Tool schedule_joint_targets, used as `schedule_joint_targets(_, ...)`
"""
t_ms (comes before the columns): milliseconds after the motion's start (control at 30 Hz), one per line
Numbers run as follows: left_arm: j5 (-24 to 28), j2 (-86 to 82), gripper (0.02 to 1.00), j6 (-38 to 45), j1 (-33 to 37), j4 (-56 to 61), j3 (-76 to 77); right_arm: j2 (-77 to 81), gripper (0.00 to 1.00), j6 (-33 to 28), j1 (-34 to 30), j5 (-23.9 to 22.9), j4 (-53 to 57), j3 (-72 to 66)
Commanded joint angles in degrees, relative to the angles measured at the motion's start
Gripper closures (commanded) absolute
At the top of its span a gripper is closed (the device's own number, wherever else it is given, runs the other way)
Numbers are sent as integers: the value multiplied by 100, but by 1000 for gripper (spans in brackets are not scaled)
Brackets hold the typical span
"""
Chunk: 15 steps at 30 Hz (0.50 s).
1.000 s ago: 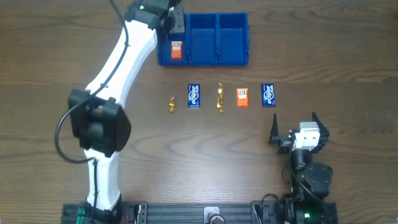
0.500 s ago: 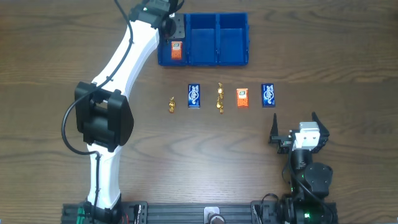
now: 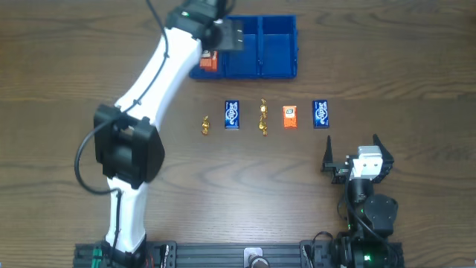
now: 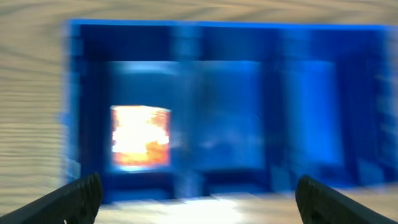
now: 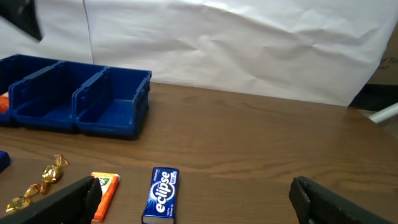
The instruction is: Sort Candies Into Trays
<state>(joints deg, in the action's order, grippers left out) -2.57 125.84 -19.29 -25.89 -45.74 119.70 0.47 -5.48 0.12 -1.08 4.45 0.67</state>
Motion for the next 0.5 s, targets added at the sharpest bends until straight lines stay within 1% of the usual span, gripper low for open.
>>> schedule_joint_targets(33, -566, -490, 23, -1069, -1248, -442, 52, -31, 3, -61, -20, -28, 13, -22)
schedule_joint_targets(133, -887, -341, 40, -1849, -1980, -835, 50, -31, 3, -61, -20, -28, 13, -22)
schedule_joint_targets(233, -828, -42, 51, -2605, -2474, -997, 50, -31, 3, -61, -20, -28, 13, -22)
schedule_joint_targets(333, -619, 326, 80, -2924, -2684, -953, 50, -31, 3, -61, -20, -28, 13, -22)
schedule_joint_targets(500, -511, 920, 97, -2962, -2704, -721, 50, -31, 3, -61, -20, -26, 13, -22)
